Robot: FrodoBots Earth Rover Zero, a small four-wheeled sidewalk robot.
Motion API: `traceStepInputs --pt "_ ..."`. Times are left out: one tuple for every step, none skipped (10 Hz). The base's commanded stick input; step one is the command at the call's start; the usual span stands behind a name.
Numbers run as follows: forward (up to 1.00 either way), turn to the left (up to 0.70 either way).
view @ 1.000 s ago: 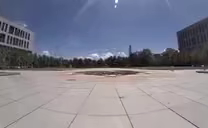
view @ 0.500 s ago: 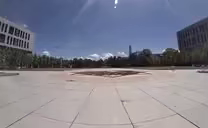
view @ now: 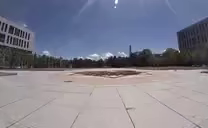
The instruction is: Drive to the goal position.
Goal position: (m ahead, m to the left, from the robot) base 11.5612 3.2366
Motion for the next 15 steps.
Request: traceStepInputs --pt "0.7 0.02" --pt "0.7 0.02" --pt "0.7 0.02" --pt "0.7 0.02" --pt "0.7 0.02" --pt "0.7 0.02" --pt "0.7 0.02" --pt "0.7 0.02" --pt "0.7 0.02" --pt "0.7 0.02" --pt "0.7 0.02" --pt "0.7 0.02" --pt "0.7 0.02" --pt "0.7 0.02" --pt "0.7 0.02"
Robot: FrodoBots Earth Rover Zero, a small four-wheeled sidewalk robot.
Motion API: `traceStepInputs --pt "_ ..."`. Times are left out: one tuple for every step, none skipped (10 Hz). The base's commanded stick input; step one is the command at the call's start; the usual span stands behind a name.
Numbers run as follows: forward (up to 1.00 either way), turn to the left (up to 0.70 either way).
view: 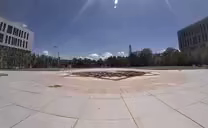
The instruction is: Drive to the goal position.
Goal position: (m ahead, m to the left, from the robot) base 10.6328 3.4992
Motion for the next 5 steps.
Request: traceStepInputs --pt "0.7 0.02" --pt "0.7 0.02" --pt "0.7 0.02" --pt "0.7 0.02" --pt "0.7 0.02"
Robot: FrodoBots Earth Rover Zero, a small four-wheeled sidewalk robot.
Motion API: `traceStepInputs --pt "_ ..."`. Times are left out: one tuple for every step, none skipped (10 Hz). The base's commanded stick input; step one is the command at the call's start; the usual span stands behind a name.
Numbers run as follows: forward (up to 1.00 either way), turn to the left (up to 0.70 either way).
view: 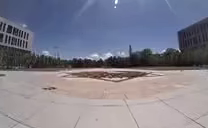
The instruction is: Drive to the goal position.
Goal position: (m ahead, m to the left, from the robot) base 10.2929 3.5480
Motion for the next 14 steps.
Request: traceStepInputs --pt "0.7 0.02" --pt "0.7 0.02" --pt "0.68 0.02" --pt "0.68 0.02" --pt "0.68 0.02" --pt "0.67 0.02" --pt "0.66 0.02" --pt "0.66 0.02" --pt "0.66 0.02" --pt "0.64 0.02" --pt "0.63 0.02" --pt "0.61 0.02" --pt "0.61 0.02" --pt "0.61 0.02"
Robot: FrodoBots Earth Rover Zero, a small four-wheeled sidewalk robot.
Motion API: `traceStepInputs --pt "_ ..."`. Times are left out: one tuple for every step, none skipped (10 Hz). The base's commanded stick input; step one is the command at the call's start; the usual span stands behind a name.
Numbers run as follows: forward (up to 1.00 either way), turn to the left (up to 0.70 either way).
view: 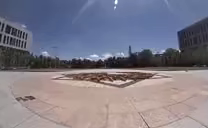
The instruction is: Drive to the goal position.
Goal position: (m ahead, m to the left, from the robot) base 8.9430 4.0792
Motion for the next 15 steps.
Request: traceStepInputs --pt "0.6 0.02" --pt "0.6 0.03" --pt "0.6 0.03" --pt "0.6 0.03" --pt "0.6 0.04" --pt "0.6 0.03" --pt "0.6 0.03" --pt "0.6 0.03" --pt "0.6 0.02" --pt "0.6 0.04" --pt "0.6 0.02" --pt "0.6 0.04" --pt "0.6 0.03" --pt "0.6 0.03" --pt "0.6 0.03"
